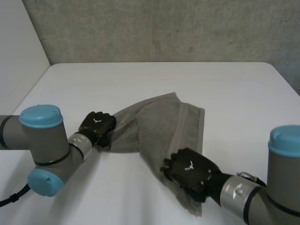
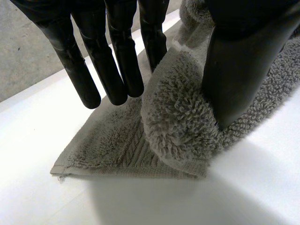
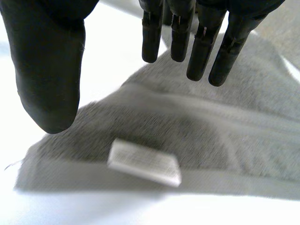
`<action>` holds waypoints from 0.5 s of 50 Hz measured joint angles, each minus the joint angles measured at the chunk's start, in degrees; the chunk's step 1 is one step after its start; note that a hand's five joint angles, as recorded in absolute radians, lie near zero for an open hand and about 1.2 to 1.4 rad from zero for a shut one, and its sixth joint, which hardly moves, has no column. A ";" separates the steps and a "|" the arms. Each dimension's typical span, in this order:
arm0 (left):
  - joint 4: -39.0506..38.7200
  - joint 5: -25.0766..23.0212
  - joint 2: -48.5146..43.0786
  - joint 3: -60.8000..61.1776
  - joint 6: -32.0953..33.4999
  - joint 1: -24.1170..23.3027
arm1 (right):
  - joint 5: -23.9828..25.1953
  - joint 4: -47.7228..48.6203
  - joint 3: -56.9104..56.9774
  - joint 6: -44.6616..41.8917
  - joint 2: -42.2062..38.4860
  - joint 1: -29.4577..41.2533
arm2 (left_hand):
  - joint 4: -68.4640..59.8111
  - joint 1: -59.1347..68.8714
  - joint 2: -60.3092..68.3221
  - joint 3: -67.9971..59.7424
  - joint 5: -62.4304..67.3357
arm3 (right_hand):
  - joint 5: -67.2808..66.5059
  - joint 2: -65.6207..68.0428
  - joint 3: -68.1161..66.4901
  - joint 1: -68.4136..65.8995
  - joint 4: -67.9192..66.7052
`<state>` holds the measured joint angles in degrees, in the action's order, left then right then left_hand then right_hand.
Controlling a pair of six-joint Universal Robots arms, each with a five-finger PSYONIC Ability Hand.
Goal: Fold the towel.
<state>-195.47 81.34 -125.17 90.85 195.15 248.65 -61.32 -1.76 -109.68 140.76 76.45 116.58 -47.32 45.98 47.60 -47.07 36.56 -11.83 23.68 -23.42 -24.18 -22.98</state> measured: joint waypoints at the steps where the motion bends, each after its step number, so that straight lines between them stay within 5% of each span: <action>1: 0.00 -0.01 0.01 0.00 -0.01 -0.06 | 0.16 0.62 -1.52 -0.80 0.20 -0.55 | 0.00 0.00 0.00 0.00 0.01 | -0.09 0.00 0.00 0.01 0.00; 25: 0.00 -0.05 0.02 0.20 -0.13 -0.35 | 0.86 12.59 -10.23 -4.86 -0.55 -2.92 | -0.20 0.25 0.02 -0.05 0.26 | -18.58 16.85 -17.04 -16.56 -17.50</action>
<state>-195.47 81.30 -125.15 91.05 195.03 248.31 -60.46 10.83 -119.91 135.91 75.91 113.65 -47.52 46.23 47.62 -47.11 36.82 -30.41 40.53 -40.46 -40.74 -40.47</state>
